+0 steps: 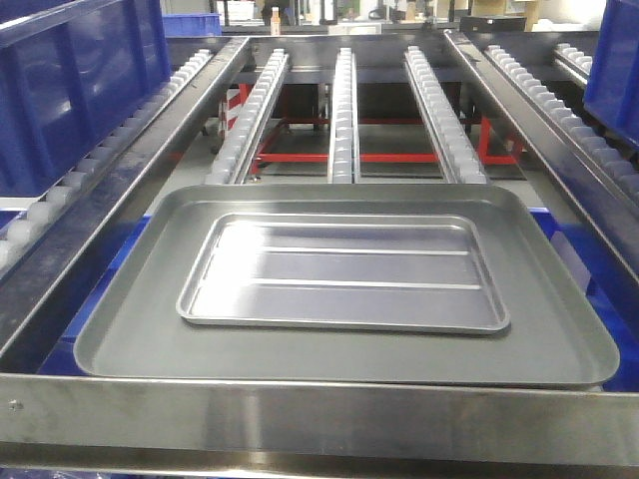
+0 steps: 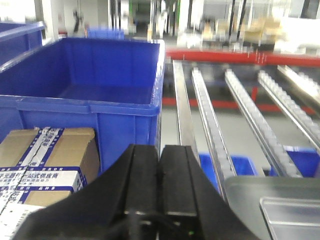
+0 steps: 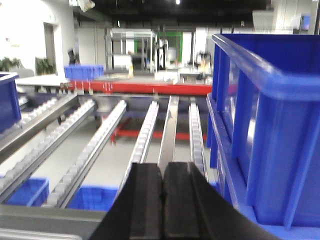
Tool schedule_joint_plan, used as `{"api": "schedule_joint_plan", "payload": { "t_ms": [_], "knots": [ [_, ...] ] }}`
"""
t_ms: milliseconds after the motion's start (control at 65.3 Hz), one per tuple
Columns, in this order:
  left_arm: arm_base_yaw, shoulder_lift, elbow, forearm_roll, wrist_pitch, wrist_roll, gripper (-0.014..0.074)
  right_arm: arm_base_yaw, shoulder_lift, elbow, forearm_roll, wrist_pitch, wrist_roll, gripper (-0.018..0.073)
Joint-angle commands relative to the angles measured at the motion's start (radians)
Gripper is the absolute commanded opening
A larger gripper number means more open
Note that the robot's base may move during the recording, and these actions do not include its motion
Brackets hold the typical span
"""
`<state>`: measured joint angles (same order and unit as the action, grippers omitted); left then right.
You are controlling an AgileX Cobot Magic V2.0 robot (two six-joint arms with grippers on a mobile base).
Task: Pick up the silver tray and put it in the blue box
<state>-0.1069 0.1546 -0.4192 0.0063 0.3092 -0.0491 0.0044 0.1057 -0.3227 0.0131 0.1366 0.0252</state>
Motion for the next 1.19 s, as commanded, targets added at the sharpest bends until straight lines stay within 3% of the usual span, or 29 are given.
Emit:
{"api": "schedule_joint_plan", "payload": {
  "t_ms": [0, 122, 199, 306, 459, 566, 643, 750, 903, 1087, 1178],
  "knots": [
    [0.002, 0.111, -0.118, -0.035, 0.01, 0.002, 0.0083, -0.001, 0.118, -0.09, 0.002, -0.012, 0.0, 0.0192],
    [-0.006, 0.255, -0.197, -0.075, 0.043, 0.039, 0.0301, 0.001, 0.251, -0.158, 0.004, 0.02, 0.0, 0.0382],
    [-0.063, 0.321, -0.219, -0.093, 0.045, 0.074, 0.0331, 0.021, 0.319, -0.205, 0.014, 0.045, 0.0, 0.0452],
    [-0.198, 0.431, -0.259, -0.148, 0.05, 0.109, 0.033, 0.099, 0.415, -0.282, 0.051, 0.111, 0.0, 0.0493],
    [-0.426, 0.617, -0.338, -0.233, 0.048, 0.109, 0.0327, 0.273, 0.563, -0.367, 0.077, 0.194, 0.0, 0.0488],
    [-0.585, 0.742, -0.397, -0.236, 0.029, 0.121, 0.0322, 0.4, 0.674, -0.402, 0.077, 0.215, 0.0, 0.0488],
    [-0.644, 0.835, -0.439, -0.234, 0.025, 0.121, 0.0323, 0.475, 0.751, -0.417, 0.077, 0.212, 0.0, 0.0488],
    [-0.64, 0.947, -0.512, -0.236, 0.071, 0.112, 0.0326, 0.502, 0.866, -0.462, 0.081, 0.252, 0.015, 0.0488],
    [-0.555, 1.097, -0.644, -0.193, 0.22, 0.049, 0.0326, 0.449, 1.039, -0.592, 0.081, 0.451, 0.108, 0.0488],
    [-0.516, 1.253, -0.771, -0.001, 0.366, -0.218, 0.0325, 0.384, 1.22, -0.745, 0.062, 0.584, 0.166, 0.0488],
    [-0.528, 1.33, -0.826, 0.054, 0.409, -0.297, 0.0325, 0.375, 1.285, -0.79, 0.016, 0.599, 0.242, 0.0488]
  ]
}}
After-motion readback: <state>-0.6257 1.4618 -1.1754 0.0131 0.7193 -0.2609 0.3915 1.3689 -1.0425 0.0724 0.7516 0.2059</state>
